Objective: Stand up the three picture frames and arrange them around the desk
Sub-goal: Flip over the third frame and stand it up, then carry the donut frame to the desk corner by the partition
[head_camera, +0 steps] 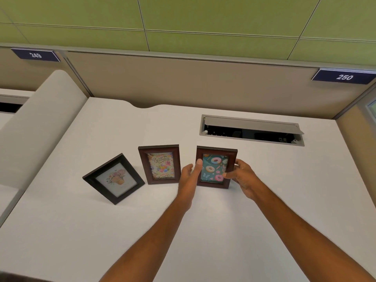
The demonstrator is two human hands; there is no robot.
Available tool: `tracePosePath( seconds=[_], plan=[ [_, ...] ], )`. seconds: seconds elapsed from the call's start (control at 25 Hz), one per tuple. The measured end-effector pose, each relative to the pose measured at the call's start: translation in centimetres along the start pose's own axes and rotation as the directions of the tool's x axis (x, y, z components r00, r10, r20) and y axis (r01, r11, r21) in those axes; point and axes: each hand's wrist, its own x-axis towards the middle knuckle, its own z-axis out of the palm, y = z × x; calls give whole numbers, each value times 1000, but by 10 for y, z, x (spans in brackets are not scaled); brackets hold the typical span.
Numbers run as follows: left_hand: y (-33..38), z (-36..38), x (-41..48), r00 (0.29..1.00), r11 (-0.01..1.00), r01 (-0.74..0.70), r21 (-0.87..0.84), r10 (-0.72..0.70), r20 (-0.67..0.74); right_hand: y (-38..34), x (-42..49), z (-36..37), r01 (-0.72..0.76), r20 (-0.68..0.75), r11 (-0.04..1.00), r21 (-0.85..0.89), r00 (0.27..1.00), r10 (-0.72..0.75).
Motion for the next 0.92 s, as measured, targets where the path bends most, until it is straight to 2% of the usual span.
tracePosePath(
  seconds=[0.2,0.44,0.72,0.92],
  plan=[
    [-31,-3,-28,999,997,23,74,-20,-46,16,-18,-12,-8,-37,1000,-15,999,7],
    [-48,-17,-54,992,994,25,107,-12,-125,44,-46,-15,-91,-237,995,-46,968,78],
    [-66,-45,-86,963,998,18,68,1,-268,55,-83,19,-95,-15,990,-106,996,93],
    [-65,-57,-107,965,1000,8,-27,-15,-264,58,-97,43,-69,82,989,-127,993,80]
  ],
)
